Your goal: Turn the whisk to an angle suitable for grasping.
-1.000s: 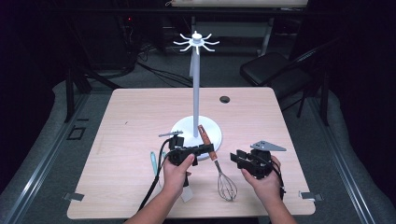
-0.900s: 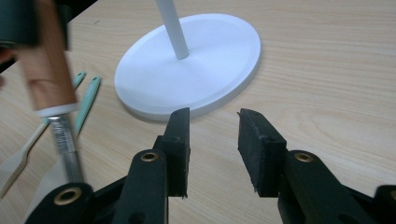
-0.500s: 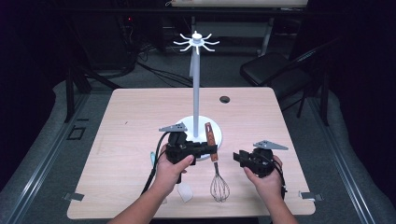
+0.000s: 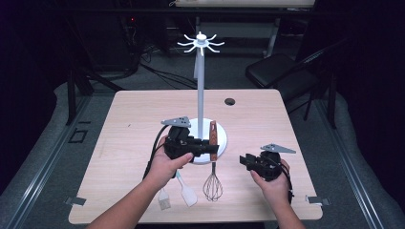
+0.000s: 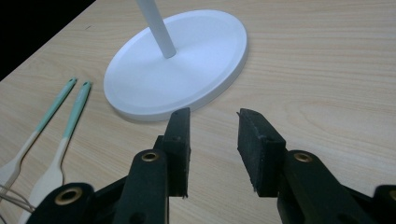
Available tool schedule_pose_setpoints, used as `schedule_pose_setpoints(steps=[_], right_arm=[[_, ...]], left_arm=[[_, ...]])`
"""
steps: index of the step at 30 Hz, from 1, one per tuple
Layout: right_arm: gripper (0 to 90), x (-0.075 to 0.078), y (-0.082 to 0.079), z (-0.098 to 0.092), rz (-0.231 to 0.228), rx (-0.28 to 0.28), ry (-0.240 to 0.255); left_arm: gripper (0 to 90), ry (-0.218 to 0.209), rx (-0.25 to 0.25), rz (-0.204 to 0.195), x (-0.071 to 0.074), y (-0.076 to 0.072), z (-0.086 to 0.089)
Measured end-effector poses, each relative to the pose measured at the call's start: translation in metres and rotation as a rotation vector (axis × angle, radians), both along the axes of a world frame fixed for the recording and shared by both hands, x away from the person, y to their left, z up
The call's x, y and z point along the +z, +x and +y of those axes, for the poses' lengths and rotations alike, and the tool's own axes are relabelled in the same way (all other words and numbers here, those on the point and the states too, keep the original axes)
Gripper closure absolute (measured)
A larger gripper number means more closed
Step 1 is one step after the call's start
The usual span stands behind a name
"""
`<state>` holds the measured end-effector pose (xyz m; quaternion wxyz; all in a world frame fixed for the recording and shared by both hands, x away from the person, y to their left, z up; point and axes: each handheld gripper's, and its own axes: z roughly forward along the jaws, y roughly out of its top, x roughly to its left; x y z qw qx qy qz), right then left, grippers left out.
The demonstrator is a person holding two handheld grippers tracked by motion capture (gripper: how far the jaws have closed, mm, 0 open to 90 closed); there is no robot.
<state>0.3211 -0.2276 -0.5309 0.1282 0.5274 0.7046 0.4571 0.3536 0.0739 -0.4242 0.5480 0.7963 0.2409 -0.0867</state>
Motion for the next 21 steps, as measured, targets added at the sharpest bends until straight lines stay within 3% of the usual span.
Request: schedule_pose_setpoints(steps=[8,11,21], right_arm=[[64.3,-0.001,0.0,-0.001,-0.003,-0.003,0.002],[64.0,-0.001,0.0,-0.001,-0.008,-0.001,0.0],[63.5,-0.003,0.0,-0.002,-0.006,0.002,-0.003]], left_arm=[[72.7,0.011,-0.01,-0.035,0.013,0.005,0.005],[72.8,0.024,-0.009,-0.08,0.022,0.007,0.007],[72.8,0.013,0.006,-0.128,0.057,0.023,0.019]])
